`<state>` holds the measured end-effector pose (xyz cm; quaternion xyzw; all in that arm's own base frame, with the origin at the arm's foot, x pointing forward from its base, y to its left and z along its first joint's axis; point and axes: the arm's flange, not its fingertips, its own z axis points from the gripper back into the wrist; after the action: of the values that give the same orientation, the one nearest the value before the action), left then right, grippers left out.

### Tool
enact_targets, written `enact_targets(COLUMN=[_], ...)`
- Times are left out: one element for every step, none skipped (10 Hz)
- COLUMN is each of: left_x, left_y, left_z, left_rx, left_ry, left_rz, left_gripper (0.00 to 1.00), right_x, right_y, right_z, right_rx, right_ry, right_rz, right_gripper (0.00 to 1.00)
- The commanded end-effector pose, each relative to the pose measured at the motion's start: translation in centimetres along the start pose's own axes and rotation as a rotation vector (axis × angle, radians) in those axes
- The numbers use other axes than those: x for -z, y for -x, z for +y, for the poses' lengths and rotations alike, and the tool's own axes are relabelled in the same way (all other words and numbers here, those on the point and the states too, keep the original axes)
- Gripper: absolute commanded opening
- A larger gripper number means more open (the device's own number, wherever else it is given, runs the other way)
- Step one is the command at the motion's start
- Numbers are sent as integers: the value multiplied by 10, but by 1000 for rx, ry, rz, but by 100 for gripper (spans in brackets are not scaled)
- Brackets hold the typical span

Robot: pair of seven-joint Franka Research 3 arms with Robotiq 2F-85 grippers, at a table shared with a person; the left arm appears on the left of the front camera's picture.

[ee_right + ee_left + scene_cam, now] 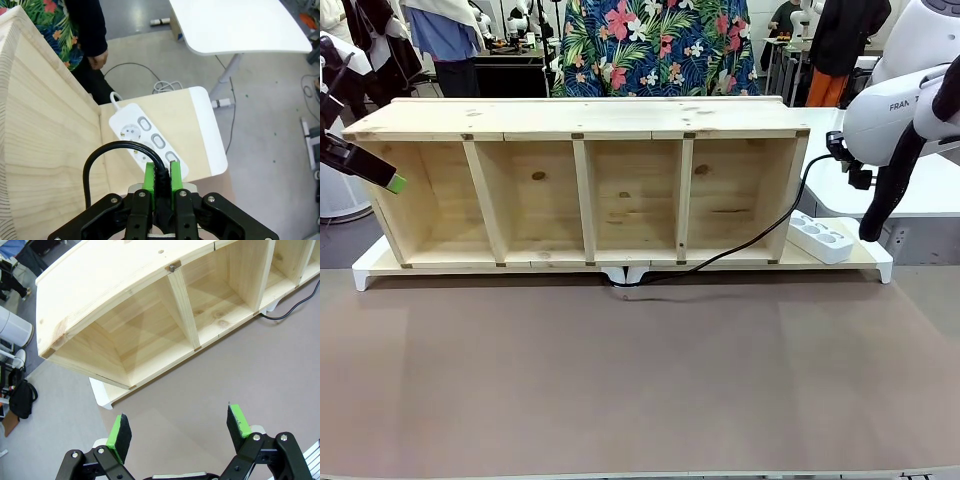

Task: Perform cable management.
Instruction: Pull the grasped Power Cable to the location of the Power Strip.

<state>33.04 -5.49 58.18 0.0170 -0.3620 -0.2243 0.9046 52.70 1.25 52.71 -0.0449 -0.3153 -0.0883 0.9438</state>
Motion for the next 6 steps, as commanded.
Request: enact_targets(left_x=[0,0,0,0,0,0], left_y=[0,0,0,0,0,0], left_z=[0,0,0,0,0,0], left_rx=[-1,-1,-1,-1,-1,-1], left_ry=[-2,-2,-2,-2,-2,-2], left_rz=[-5,-5,-5,-5,-5,-5], left_gripper=[100,100,100,100,100,100], right_x=[1,1,1,1,1,1], right_y=[0,0,0,0,0,0], right_z=[0,0,0,0,0,0], right_rx=[0,0,0,0,0,0], right_ry=[-1,-1,-1,-1,-1,-1], right_rz=[-2,-2,-2,-2,-2,-2], right_gripper=[15,15,15,15,15,15])
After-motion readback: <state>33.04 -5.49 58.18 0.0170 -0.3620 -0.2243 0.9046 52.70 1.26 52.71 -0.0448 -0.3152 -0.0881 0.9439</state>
